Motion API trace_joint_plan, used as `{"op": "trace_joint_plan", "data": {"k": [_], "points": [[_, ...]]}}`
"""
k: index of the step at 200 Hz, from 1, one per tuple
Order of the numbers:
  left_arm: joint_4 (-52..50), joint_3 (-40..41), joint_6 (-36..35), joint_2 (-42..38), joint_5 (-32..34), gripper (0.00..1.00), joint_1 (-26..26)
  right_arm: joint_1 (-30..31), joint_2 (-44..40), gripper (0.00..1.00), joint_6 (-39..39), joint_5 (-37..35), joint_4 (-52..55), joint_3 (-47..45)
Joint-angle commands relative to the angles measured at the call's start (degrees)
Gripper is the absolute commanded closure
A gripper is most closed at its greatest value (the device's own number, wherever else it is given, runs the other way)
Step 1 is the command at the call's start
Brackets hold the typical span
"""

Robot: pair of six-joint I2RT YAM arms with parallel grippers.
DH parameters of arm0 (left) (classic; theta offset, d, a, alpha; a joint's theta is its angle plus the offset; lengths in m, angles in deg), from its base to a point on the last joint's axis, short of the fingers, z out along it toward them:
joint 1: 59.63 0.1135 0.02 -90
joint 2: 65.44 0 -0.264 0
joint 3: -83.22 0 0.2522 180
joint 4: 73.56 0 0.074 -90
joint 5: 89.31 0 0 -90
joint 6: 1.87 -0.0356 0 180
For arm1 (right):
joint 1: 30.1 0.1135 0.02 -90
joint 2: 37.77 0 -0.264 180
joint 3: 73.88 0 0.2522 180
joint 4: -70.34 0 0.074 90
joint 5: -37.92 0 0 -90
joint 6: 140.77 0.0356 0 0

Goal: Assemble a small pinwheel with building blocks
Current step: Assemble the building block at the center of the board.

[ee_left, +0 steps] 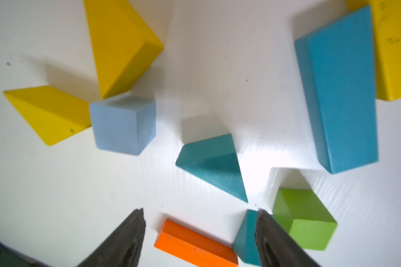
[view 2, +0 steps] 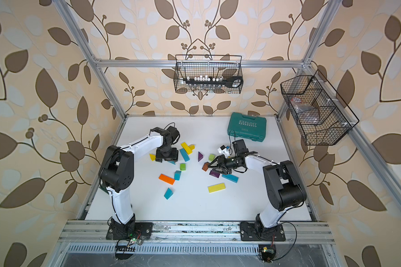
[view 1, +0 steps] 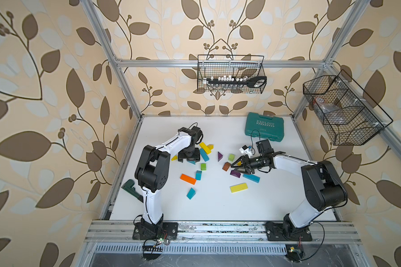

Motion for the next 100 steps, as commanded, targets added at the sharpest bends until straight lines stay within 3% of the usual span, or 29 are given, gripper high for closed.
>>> {"op": "trace_joint_plan", "data": {"k": [1,38,100], "points": [[2.66,3.09,6.20,-4.21,-3.43,0.21,-1.04,-0.18,-0.52,0.49,-0.79,-0.46,-0.48,-1.20],[4.95,2.32,11.13,-1.18,-6.44,0.31,-1.39,-0.19,-1.42,0.48,-0.89,-0.66,-0.87,-2.17],[2.13,-2.12,16.81,5.73,-2.71,0.38,-0.92,-0.29,-1.66,0.48,-1.27,-0.53,-2.15,-3.79]]}}
